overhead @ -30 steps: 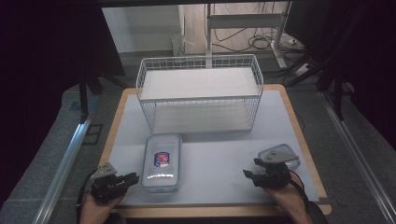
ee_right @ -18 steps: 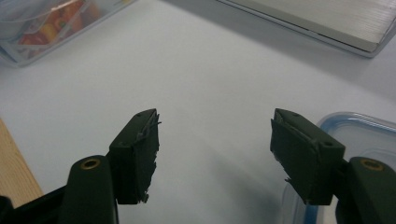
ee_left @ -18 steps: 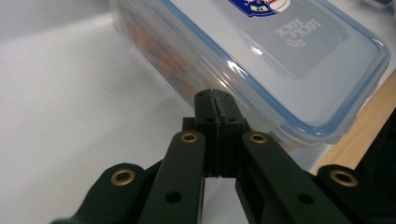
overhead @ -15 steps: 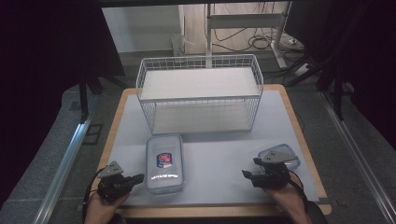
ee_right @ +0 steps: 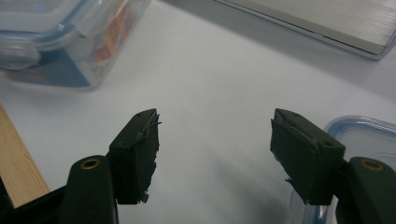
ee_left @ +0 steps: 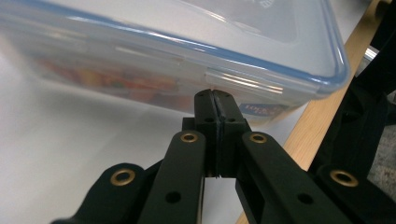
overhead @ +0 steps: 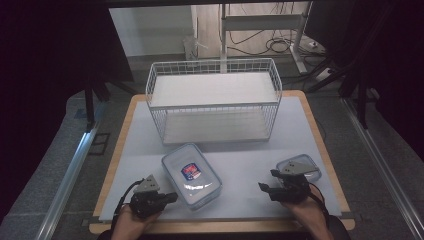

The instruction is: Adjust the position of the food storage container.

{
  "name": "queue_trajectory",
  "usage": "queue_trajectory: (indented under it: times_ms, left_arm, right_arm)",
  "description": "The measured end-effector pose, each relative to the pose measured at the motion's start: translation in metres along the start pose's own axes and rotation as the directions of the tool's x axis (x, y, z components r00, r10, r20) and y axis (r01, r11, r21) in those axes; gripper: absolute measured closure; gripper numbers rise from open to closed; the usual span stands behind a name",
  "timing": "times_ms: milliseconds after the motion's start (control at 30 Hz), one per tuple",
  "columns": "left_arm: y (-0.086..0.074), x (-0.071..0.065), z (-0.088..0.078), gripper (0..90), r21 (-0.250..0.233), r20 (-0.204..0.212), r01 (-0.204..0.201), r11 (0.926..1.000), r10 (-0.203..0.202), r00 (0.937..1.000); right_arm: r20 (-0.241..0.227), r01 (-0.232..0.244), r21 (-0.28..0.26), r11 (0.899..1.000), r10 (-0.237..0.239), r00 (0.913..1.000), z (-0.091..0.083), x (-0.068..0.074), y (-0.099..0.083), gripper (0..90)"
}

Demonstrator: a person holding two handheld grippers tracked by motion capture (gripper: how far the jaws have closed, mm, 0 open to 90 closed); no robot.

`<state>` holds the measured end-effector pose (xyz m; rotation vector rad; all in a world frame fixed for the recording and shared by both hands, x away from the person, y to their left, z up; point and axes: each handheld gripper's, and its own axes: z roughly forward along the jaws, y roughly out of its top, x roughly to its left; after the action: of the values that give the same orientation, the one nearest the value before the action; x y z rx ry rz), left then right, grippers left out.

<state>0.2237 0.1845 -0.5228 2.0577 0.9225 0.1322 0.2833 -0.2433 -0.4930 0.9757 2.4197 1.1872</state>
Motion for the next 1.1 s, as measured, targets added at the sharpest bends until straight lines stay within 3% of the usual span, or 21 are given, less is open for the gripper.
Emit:
queue_trajectory:
  times_ms: [200,267,367,467,600,633,667,700,733,800,833,867,1000,1033,1100]
  left_arm:
    - [0.015,-0.013,0.023,90.0,-0.004,0.005,-0.052,0.9986,0.052,0.9986]
    - [0.020,-0.017,0.030,90.0,0.006,0.033,-0.066,0.9978,0.066,0.9972]
    - [0.022,-0.018,0.028,90.0,0.016,-0.010,-0.100,0.9949,0.100,0.9949]
    - [0.019,-0.004,0.013,90.0,-0.009,-0.058,-0.060,0.9981,0.060,0.9965]
    - [0.012,0.025,0.000,90.0,-0.030,-0.161,0.009,0.9995,-0.013,0.9869]
    - [0.012,0.025,0.000,90.0,-0.030,-0.161,0.009,0.9995,-0.013,0.9869]
    - [0.011,0.039,-0.004,90.0,-0.037,-0.208,0.035,0.9987,-0.042,0.9773]
    - [0.011,0.039,-0.004,90.0,-0.037,-0.208,0.035,0.9987,-0.042,0.9773]
    - [0.012,0.053,-0.006,89.9,-0.046,-0.246,0.057,0.9973,-0.066,0.9669]
    - [0.018,0.066,-0.004,89.9,-0.050,-0.271,0.059,0.9970,-0.070,0.9600]
    - [0.018,0.066,-0.004,89.9,-0.050,-0.271,0.059,0.9970,-0.070,0.9600]
    - [0.026,0.077,0.000,89.9,-0.060,-0.279,0.050,0.9969,-0.065,0.9581]
    - [0.039,0.087,0.011,89.8,-0.076,-0.257,0.036,0.9965,-0.055,0.9650]
    - [0.045,0.091,0.018,89.7,-0.066,-0.236,0.021,0.9976,-0.036,0.9710]
    - [0.047,0.090,0.022,89.9,-0.051,-0.244,0.019,0.9985,-0.031,0.9693]
  right_arm:
    - [-0.005,-0.005,-0.001,1.000,0.005,1.0000,0.001,0.000,0.000,32.5]
    - [-0.006,-0.003,0.002,1.000,0.003,1.0000,0.001,0.000,0.000,32.6]
    - [-0.007,-0.002,0.004,1.000,0.002,1.0000,0.002,0.001,0.000,32.6]
    - [-0.008,0.001,0.003,1.000,-0.001,1.0000,0.001,0.000,-0.001,32.6]
    - [-0.011,0.004,-0.004,1.000,-0.004,0.9999,0.001,0.000,-0.001,32.4]
    - [-0.014,0.003,-0.004,1.000,-0.003,0.9999,0.002,0.000,-0.001,32.4]
    - [-0.016,0.003,-0.003,1.000,-0.003,0.9999,0.002,0.000,-0.001,32.3]
    - [-0.019,0.003,-0.002,1.000,-0.003,0.9998,0.003,0.001,-0.001,32.3]
    - [-0.021,0.004,-0.003,1.000,-0.004,0.9998,0.004,0.001,-0.001,32.3]
    - [-0.028,0.007,-0.001,1.000,-0.007,0.9996,0.005,0.002,0.000,32.4]
    - [-0.028,0.007,-0.001,1.000,-0.007,0.9996,0.005,0.002,0.000,32.4]
    - [-0.035,0.008,0.004,1.000,-0.008,0.9993,0.007,0.004,0.000,33.2]
    - [-0.041,0.020,0.011,1.000,-0.019,0.9990,0.009,0.007,0.001,35.7]
    - [-0.045,0.021,0.016,1.000,-0.020,0.9988,0.009,0.008,0.001,37.7]
    - [-0.047,0.022,0.020,1.000,-0.021,0.9987,0.009,0.008,0.001,39.5]
